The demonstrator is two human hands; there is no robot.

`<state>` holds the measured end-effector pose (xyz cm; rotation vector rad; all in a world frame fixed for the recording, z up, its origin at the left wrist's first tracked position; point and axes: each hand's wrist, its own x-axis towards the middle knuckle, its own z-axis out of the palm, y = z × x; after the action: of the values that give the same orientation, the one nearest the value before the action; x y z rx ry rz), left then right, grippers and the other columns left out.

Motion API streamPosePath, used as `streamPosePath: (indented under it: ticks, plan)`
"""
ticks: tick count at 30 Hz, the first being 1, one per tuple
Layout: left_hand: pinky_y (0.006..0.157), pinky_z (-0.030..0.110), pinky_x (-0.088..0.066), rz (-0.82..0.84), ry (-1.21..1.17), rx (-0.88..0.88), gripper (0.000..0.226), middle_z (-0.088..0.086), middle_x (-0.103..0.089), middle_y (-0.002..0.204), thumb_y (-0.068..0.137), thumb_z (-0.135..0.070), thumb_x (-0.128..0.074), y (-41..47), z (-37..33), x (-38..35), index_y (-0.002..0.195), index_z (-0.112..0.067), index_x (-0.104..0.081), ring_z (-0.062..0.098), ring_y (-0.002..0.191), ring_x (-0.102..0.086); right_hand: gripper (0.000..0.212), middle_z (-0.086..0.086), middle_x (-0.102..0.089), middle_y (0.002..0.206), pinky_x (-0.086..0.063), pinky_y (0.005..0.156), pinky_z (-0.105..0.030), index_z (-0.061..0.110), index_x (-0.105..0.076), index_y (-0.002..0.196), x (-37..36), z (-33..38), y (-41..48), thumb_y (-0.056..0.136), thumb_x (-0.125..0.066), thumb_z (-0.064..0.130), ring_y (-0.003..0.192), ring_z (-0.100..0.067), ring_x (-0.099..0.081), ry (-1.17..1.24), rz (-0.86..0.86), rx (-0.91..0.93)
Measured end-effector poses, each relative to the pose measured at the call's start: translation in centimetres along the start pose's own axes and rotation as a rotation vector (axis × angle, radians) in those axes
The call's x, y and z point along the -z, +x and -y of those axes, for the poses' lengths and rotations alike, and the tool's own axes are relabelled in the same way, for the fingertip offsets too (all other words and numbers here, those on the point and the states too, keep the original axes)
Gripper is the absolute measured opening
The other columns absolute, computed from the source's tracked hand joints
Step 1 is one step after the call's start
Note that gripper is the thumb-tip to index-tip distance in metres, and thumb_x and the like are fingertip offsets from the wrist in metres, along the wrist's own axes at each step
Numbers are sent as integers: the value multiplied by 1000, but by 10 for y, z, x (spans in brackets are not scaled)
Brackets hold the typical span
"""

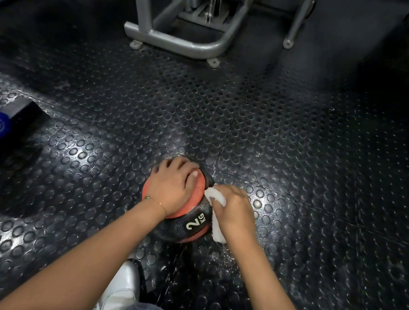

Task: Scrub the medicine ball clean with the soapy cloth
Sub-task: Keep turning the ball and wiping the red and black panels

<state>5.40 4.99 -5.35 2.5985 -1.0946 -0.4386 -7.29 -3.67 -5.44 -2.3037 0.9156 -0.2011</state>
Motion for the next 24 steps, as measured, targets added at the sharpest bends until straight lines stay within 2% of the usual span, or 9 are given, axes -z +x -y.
streamPosePath:
  ticks: [3,6,9,13,18,20,22,24]
  plan:
    - [100,44,-36,-11,-71,84,36,-5,-46,131,99,-36,-28,8,1,2,124,-31,-53,26,120,-38,25,0,-61,110,-38,80,-30,19,-65,109,-2,0,-4,84,-59,15,104,-20,-47,15,-11,35]
    - [101,46,-35,11,-116,118,39,-3,-47,130,99,-37,-24,16,6,4,122,-29,-54,28,119,-39,25,2,-62,106,-38,77,-29,20,-67,104,-6,-2,-14,81,-61,14,101,-20,-50,17,-38,95]
    - [102,46,-33,2,-130,147,50,-3,-47,127,91,-45,-16,19,9,2,119,-30,-54,29,120,-42,27,1,-61,113,-38,79,-29,21,-64,111,-3,-2,6,85,-58,18,106,-20,-48,-9,-8,-24]
    - [98,47,-36,-27,-134,242,36,-1,-44,131,99,-35,-27,14,2,5,122,-26,-52,34,122,-35,25,-2,-60,113,-39,79,-30,22,-63,112,2,7,22,89,-55,20,106,-21,-48,-4,-9,-121]
    - [97,47,-38,-21,-100,193,36,1,-45,130,99,-33,-27,13,1,5,122,-25,-52,34,117,-38,27,3,-59,117,-43,85,-33,23,-62,114,-4,4,-8,87,-57,22,107,-18,-48,-1,-15,-62]
    - [97,47,-37,-5,-95,188,36,0,-45,130,99,-34,-27,13,-3,5,123,-26,-52,33,117,-36,27,1,-60,114,-45,79,-32,24,-62,115,-3,1,3,88,-57,23,99,-18,-51,17,-38,-147]
    - [97,48,-37,-20,-70,194,35,-1,-44,130,99,-35,-28,10,-8,4,124,-26,-51,31,118,-36,25,0,-62,109,-39,70,-26,23,-62,113,-1,1,13,89,-55,23,93,-17,-51,4,-49,-205]
    - [96,49,-38,-43,-37,194,35,0,-44,130,99,-35,-27,9,-10,2,123,-24,-51,31,117,-36,24,0,-61,110,-38,70,-26,23,-62,113,1,5,9,89,-54,24,97,-17,-51,-36,-29,-188]
